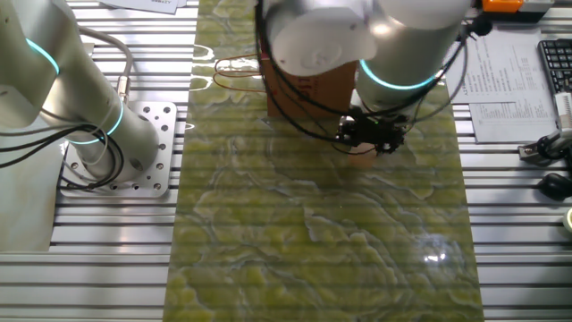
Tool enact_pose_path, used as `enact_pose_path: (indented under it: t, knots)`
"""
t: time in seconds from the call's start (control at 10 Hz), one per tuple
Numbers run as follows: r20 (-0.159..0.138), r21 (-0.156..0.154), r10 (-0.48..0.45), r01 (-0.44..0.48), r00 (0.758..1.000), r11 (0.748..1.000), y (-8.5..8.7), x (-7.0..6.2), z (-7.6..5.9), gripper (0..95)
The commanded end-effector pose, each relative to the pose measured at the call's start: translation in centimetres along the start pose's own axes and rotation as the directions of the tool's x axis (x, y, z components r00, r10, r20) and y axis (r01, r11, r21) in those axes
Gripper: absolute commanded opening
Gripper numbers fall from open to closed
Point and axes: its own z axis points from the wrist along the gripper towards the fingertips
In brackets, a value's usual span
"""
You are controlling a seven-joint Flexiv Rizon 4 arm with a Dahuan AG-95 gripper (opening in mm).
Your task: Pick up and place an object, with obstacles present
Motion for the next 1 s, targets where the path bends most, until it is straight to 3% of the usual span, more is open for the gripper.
enact_pose_path:
  t: [0.1,0.2,0.3,0.7,0.8,0.9,1.0]
  knots:
    - [-0.022,0.000,0.025,-0.025,0.999,1.000,-0.01,-0.19,0.47,0.0]
    - [-0.025,-0.024,0.019,-0.020,0.999,1.000,0.01,-0.22,0.51,0.0]
    - [-0.027,-0.044,0.014,-0.016,1.000,0.999,0.01,-0.22,0.51,19.0]
    - [-0.031,-0.057,0.031,-0.032,0.999,0.998,0.05,-0.24,0.66,19.0]
    - [-0.036,-0.054,0.040,-0.042,0.999,0.998,0.04,-0.22,0.63,38.0]
    - [-0.041,-0.053,0.044,-0.046,0.998,0.998,0.03,-0.21,0.62,38.0]
    - [-0.040,-0.055,0.044,-0.046,0.998,0.997,0.02,-0.21,0.62,57.0]
